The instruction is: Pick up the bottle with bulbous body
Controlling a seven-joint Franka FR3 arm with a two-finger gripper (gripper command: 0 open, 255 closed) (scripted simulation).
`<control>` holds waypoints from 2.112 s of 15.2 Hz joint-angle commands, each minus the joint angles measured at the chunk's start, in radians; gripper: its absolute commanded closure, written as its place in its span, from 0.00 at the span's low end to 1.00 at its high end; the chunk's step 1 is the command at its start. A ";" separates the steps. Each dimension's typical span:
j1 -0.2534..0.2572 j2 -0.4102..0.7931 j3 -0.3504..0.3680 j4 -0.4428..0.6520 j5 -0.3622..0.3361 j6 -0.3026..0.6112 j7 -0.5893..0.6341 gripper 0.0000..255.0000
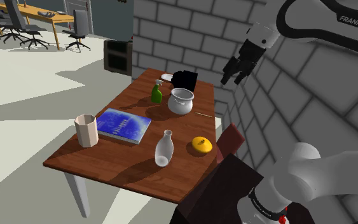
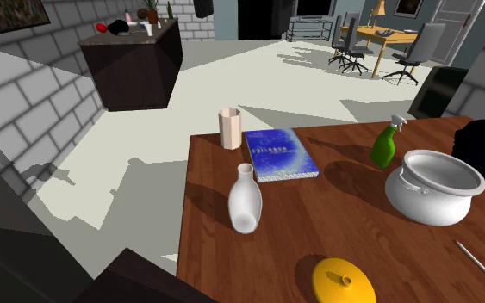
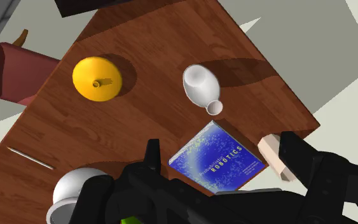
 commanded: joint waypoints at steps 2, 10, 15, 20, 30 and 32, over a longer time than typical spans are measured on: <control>0.002 0.011 0.006 -0.023 0.001 0.031 0.004 0.00; 0.020 0.146 0.051 -0.166 0.009 0.287 0.034 0.00; 0.031 0.276 0.079 -0.215 0.011 0.451 0.055 0.00; 0.039 0.436 0.106 -0.230 0.006 0.612 0.080 0.00; 0.046 0.817 0.149 -0.158 -0.057 0.888 0.163 0.00; 0.051 0.898 0.151 -0.128 -0.082 0.931 0.187 0.00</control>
